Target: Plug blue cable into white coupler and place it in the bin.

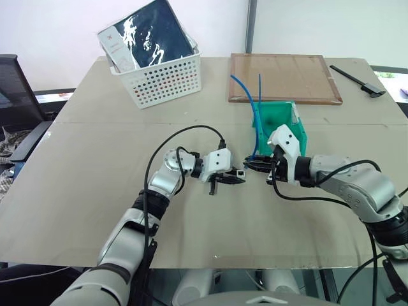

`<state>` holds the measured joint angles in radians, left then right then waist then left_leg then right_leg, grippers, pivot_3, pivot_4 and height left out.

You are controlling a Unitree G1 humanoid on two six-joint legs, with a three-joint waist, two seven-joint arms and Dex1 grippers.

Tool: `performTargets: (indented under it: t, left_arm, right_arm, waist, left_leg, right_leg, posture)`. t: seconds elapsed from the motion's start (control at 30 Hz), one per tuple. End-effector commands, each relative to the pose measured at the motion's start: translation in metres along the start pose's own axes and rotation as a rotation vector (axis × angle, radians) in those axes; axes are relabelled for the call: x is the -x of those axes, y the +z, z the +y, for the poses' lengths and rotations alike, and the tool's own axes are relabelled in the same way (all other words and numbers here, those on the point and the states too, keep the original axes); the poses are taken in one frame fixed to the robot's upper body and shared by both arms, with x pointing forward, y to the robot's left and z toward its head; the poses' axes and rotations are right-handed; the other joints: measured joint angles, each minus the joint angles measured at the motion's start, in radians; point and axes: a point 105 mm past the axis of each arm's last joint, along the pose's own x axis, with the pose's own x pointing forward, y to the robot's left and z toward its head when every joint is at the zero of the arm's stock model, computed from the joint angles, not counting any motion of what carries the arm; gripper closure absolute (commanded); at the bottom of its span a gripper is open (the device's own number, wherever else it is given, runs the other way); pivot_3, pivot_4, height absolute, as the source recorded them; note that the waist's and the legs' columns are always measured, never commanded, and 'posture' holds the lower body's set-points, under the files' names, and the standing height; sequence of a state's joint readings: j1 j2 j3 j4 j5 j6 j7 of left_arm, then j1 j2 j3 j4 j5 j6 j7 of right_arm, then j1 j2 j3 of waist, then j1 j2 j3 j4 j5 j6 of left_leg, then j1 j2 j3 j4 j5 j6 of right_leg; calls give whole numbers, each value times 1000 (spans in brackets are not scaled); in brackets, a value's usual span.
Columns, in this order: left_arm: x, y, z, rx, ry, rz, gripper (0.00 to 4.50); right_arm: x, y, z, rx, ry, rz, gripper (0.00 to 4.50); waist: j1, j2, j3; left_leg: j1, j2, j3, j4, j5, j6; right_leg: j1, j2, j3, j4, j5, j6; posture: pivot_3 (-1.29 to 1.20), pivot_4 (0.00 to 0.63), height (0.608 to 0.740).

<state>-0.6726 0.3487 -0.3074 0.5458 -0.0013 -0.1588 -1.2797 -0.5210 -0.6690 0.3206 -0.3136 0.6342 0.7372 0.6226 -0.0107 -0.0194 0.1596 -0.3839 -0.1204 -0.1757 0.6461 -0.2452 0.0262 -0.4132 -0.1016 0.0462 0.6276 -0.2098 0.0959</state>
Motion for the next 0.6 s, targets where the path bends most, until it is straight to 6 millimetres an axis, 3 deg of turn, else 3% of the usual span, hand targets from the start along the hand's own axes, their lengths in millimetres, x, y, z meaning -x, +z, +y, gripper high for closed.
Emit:
performTargets:
  t: [0.03,0.37,0.6]
  left_arm:
    - [-3,-11,-5,15,-16,42,4143]
    - [-5,-10,-4,3,-26,45,4143]
    - [-6,-6,0,-15,-27,41,4143]
  right_arm:
    - [-3,6,2,48,36,-3,4500]
    - [-8,-11,6,74,78,72,4500]
    - [-10,-22,-7,182,60,160,4500]
  waist:
    - [0,0,0]
    - [0,0,-1]
    - [0,0,-5]
  left_leg:
    - [0,0,0,0,0,0]
    - [1,0,0,1,0,0]
    - [2,0,-1,1,0,0]
  right_leg:
    - [0,0,0,0,0,0]
    - [2,0,0,0,0,0]
    - [2,0,-1,0,0,1]
  posture:
    - [0,150,740]
    - [0,150,740]
    - [0,150,740]
